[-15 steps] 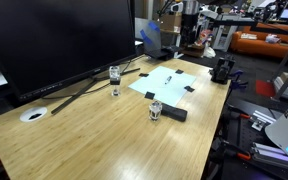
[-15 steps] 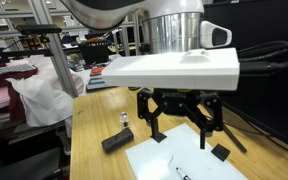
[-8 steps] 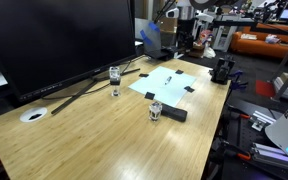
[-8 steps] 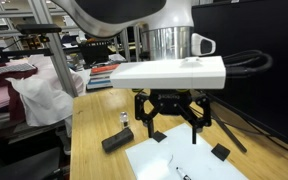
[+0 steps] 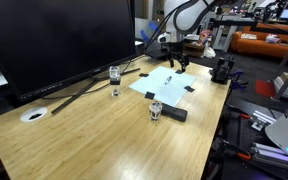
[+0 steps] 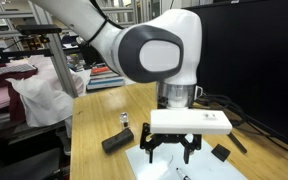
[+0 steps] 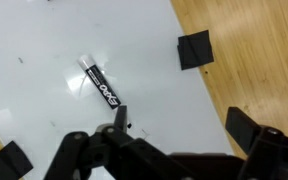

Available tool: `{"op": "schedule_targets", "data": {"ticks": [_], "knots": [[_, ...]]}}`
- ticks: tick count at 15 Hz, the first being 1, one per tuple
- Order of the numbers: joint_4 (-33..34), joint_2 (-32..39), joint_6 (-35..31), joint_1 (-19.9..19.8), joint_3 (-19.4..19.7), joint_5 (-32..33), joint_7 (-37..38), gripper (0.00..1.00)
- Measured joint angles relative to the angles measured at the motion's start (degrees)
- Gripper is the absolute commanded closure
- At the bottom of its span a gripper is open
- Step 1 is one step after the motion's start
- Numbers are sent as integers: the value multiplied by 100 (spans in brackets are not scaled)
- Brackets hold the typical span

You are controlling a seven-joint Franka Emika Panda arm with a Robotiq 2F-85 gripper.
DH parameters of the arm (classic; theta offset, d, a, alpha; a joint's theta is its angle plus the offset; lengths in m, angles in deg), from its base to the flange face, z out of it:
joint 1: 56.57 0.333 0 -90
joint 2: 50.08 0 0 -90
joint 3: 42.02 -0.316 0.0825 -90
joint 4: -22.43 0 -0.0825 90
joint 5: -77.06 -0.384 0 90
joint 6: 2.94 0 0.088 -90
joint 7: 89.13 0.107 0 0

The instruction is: Write the letter v on the paper using the marker

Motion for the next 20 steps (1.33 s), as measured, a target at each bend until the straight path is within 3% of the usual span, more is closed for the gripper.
{"op": "schedule_targets", "data": {"ticks": [3, 12, 20], "knots": [[231, 341, -118, -180, -3, -167, -363, 0], [292, 409, -122, -204, -57, -160, -378, 0], [575, 1206, -989, -303, -61, 23, -544, 0]]}}
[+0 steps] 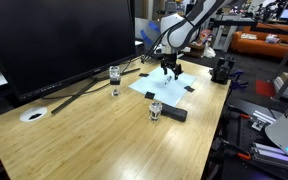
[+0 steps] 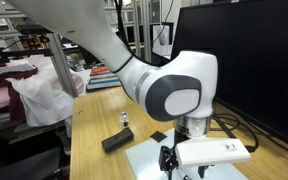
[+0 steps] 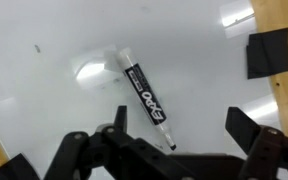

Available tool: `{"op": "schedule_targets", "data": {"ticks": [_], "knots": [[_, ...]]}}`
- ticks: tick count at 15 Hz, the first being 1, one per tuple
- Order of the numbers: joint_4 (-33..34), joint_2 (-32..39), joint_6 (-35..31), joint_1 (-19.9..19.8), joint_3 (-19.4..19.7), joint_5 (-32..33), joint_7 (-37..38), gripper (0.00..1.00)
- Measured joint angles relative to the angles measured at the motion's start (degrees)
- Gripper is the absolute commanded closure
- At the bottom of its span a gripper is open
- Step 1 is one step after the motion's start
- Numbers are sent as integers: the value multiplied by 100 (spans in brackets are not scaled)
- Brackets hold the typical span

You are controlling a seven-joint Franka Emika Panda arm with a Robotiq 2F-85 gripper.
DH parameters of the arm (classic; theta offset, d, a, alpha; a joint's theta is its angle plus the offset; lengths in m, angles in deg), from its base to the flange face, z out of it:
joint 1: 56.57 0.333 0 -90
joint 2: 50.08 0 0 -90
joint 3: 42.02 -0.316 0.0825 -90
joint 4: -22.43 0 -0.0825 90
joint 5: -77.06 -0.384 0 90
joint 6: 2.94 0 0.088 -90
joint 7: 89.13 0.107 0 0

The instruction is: Write the letter v on the paper using the marker

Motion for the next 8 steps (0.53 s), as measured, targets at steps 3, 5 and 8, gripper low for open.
{"op": "schedule_targets", "data": {"ticks": [3, 5, 8], "knots": [[118, 221, -304, -33, 7, 281, -14, 0], [170, 339, -548, -38, 20, 523, -31, 0], [200, 488, -728, -48, 21, 714, -152, 0]]}}
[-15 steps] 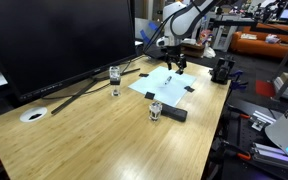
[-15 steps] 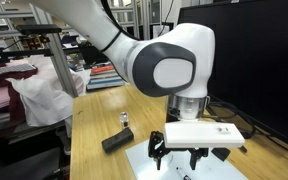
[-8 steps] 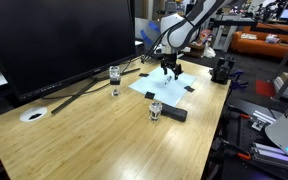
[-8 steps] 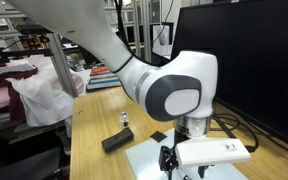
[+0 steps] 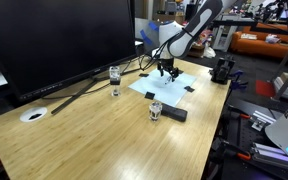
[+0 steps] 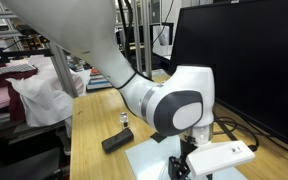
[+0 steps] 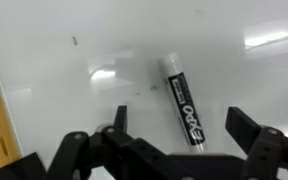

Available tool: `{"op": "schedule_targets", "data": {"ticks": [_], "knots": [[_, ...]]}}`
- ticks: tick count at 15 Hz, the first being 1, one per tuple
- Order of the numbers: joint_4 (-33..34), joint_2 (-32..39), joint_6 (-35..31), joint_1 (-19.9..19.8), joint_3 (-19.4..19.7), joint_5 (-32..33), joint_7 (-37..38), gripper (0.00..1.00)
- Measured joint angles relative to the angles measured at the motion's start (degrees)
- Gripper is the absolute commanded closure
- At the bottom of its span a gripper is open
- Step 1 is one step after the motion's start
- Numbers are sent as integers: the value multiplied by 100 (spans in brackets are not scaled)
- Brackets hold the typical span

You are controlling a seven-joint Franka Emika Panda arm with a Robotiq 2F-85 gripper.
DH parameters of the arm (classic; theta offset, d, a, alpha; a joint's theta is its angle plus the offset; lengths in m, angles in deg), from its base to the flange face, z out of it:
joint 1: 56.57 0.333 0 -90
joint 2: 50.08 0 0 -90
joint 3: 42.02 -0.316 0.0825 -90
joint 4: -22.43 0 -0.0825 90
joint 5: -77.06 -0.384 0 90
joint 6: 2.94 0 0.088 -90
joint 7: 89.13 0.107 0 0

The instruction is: Write the letter v on the paper using the marker

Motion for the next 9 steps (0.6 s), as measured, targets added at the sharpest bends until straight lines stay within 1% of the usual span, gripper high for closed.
{"op": "schedule_targets", "data": {"ticks": [2, 3, 4, 5, 6, 9], "knots": [[1, 68, -73, -14, 1, 47, -102, 0], [0, 84, -88, -15, 1, 78, -147, 2], [0, 92, -97, -14, 0, 105, -180, 16], [-1, 93, -102, -15, 3, 130, -200, 27], [-1, 93, -107, -17, 6, 144, -223, 31], [1, 74, -193, -36, 7, 145, -302, 54]]}}
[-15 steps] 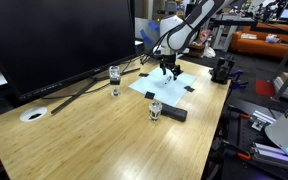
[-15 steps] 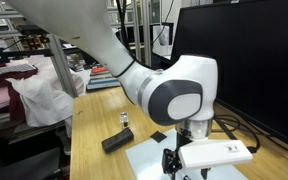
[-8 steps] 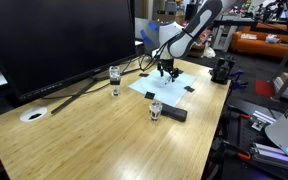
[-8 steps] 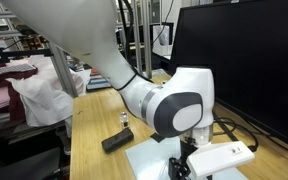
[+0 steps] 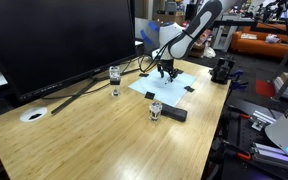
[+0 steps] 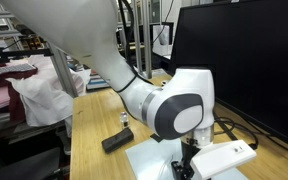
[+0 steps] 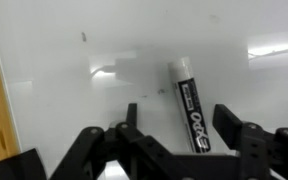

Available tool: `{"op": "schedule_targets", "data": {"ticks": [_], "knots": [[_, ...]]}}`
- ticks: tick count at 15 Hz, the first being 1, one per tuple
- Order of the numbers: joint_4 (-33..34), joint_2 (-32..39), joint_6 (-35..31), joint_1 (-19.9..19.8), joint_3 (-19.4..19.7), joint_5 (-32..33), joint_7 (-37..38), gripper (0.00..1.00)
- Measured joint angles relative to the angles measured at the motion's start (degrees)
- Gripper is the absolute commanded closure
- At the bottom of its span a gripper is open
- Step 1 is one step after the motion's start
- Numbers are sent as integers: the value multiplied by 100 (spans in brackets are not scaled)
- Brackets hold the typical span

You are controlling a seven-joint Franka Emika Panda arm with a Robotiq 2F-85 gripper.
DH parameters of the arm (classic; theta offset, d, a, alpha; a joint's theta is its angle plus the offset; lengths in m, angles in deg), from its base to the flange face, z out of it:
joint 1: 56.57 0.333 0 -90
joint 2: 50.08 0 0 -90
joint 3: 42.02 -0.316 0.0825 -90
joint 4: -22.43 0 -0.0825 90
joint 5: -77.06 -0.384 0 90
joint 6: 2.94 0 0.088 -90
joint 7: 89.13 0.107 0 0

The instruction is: Write the letter v on the paper using the marker

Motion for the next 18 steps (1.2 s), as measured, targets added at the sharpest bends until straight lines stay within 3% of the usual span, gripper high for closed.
{"op": "schedule_targets", "data": {"ticks": [7, 14, 18], "knots": [[0, -66, -14, -64, -33, -17, -163, 98], [-3, -87, 88, -103, 35, -16, -56, 95], [-35, -327, 454, 233, 582, 629, 1287, 95]]}}
